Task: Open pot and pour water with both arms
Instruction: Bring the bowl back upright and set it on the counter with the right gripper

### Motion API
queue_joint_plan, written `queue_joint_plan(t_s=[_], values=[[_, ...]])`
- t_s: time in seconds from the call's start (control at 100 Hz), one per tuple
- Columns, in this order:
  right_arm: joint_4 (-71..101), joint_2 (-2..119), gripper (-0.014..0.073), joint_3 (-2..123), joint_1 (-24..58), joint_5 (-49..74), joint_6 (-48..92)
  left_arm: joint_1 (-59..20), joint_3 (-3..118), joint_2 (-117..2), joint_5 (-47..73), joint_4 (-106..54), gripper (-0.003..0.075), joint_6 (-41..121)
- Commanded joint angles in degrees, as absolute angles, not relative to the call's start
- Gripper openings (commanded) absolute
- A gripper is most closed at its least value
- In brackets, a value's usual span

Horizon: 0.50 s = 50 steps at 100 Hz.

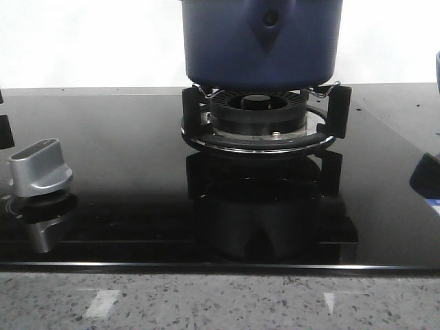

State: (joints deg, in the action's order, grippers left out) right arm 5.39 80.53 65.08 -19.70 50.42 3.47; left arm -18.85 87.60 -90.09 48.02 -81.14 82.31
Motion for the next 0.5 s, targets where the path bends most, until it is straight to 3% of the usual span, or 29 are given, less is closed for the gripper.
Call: queue_joint_plan(t_s=[0.0,0.34,0.49], values=[[5.9,79.1,-0.0046,66.5,-20.1,47.5,3.8,-19.4,89.8,-87.6,47.1,-86.3,0.0229,82.4],[5.9,80.7,-0.0038,66.5,-20.1,48.6,4.7,-19.4,89.8,-87.6,47.1,-86.3,0.0229,82.4],[6.1,80.7,0.0115,66.5,-20.1,48.8,5.7,-19.4,89.8,-87.6,47.1,-86.3,0.0229,82.4]])
